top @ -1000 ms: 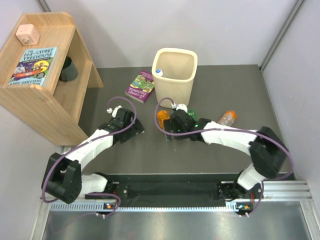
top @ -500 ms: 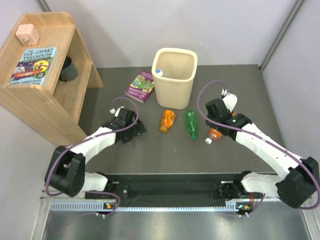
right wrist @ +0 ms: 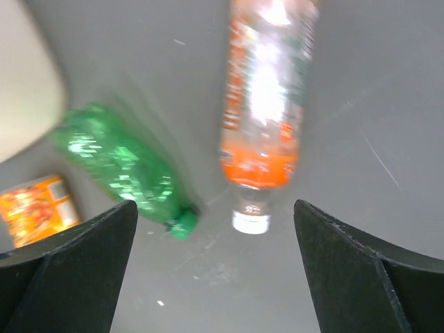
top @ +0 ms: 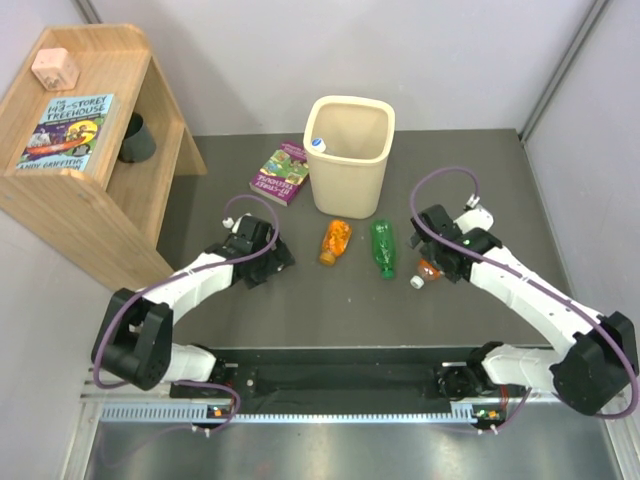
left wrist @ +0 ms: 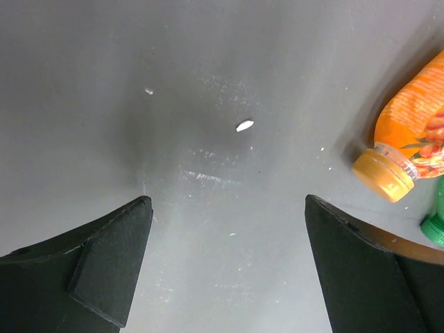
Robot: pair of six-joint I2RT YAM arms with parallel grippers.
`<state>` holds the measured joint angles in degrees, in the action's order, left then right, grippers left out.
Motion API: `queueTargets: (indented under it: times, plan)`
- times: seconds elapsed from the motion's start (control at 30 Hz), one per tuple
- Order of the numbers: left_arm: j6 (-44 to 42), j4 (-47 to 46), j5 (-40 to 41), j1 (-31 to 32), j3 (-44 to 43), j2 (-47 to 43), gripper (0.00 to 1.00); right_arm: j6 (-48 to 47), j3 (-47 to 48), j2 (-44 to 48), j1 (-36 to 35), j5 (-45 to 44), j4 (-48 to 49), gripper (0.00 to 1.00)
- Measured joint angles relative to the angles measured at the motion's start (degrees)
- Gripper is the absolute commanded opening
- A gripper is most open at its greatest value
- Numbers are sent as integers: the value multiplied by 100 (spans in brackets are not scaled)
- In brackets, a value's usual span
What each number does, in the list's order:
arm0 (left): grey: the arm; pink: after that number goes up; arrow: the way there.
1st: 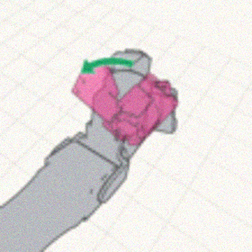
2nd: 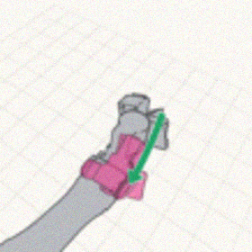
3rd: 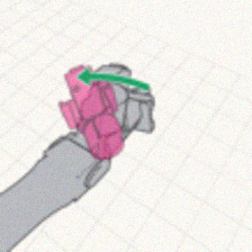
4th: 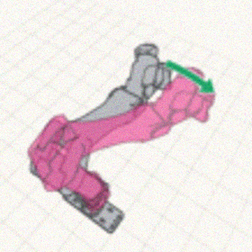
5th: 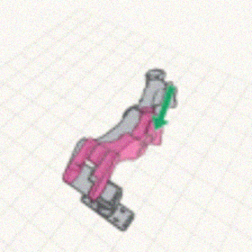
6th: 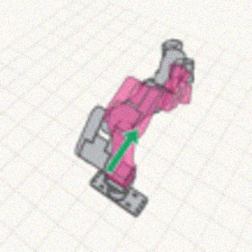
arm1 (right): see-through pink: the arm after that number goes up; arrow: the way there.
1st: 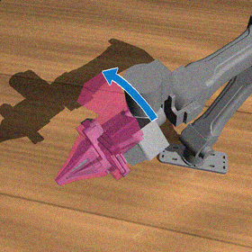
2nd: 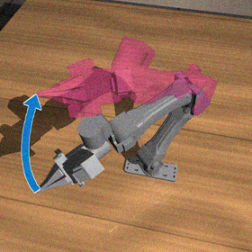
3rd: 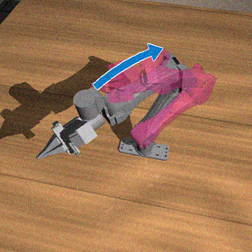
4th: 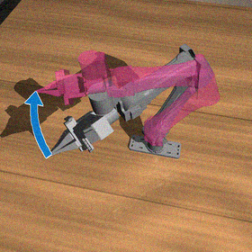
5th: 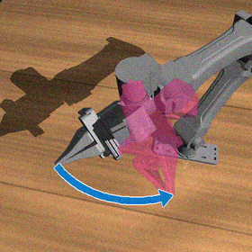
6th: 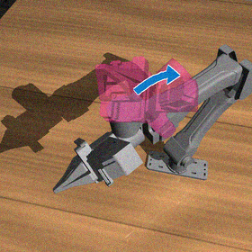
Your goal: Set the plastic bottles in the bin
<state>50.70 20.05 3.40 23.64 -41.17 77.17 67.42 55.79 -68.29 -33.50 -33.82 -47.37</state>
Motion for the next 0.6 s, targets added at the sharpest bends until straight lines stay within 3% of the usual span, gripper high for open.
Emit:
queueTargets:
  times: [0.27,0.53,0.6]
  plan:
    - [-48,-55,-160,0,2,177,95,667,-1054,-186,317,284,116,93]
    - [-136,-79,-258,0,2,199,95,380,-1141,-1593,573,586,1097,90]
    - [-146,-76,-260,0,2,199,95,160,-1078,-1731,581,531,1174,76]
